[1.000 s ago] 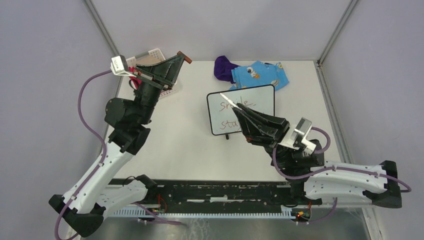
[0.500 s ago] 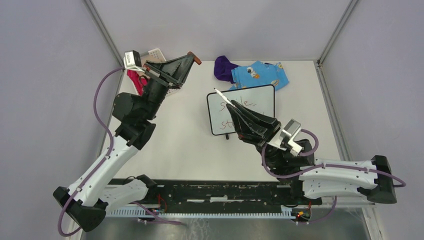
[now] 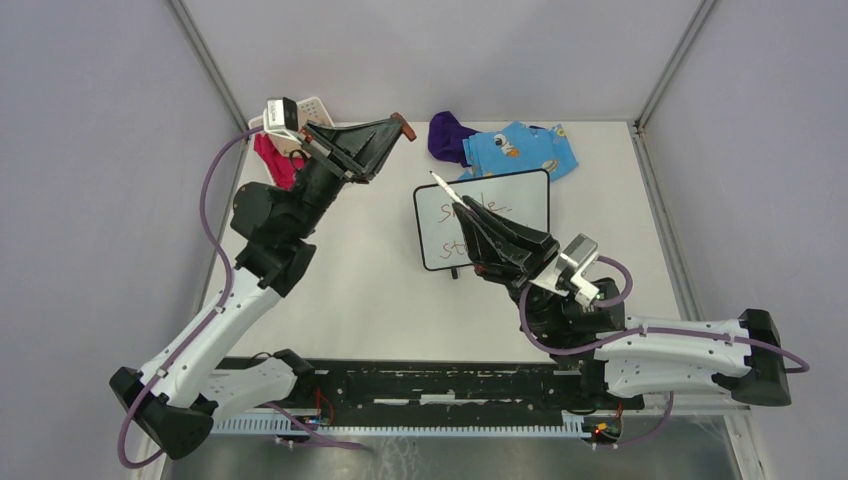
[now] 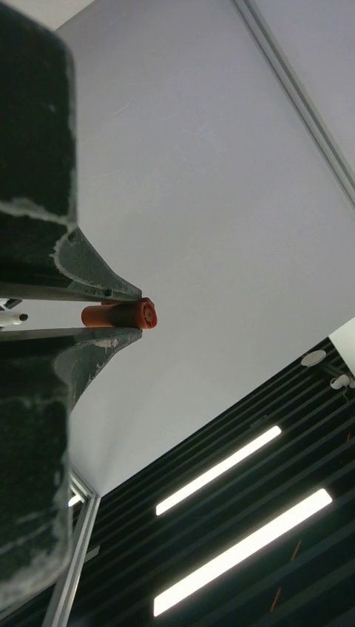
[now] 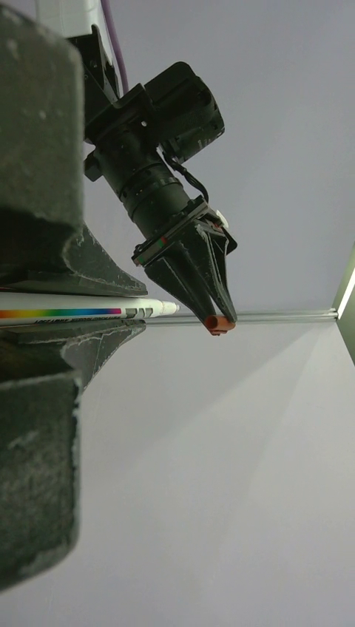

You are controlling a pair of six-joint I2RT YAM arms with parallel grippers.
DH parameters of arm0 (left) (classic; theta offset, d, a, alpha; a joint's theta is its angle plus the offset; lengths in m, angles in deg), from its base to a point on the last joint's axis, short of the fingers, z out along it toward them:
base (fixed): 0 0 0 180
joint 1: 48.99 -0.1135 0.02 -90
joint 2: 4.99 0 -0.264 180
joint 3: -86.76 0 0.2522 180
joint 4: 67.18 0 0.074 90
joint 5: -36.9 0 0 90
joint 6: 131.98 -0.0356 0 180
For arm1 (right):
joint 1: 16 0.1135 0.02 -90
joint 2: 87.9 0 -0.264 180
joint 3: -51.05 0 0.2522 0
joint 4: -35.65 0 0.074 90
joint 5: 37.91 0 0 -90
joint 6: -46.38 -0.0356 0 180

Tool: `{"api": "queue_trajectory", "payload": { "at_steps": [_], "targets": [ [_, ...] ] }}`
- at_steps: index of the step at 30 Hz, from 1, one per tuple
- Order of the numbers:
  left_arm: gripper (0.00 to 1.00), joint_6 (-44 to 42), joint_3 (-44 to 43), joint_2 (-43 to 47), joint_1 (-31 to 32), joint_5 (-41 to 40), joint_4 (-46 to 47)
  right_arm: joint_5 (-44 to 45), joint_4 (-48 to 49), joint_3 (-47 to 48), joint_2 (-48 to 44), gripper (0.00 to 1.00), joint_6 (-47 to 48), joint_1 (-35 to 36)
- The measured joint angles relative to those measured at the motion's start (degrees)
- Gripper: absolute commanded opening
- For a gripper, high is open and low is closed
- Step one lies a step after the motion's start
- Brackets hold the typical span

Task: Write a sentence on the whiteboard
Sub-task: Close the pen cap at the center of the board.

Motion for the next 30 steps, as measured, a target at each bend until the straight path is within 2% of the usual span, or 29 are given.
{"api": "queue_trajectory", "payload": {
  "at_steps": [30],
  "targets": [
    [0.02, -0.92, 0.87, -0.44, 6.03, 1.53, -1.09, 2.1, 2.34, 0.02, 0.46, 0.0, 0.04, 0.0]
  ]
}}
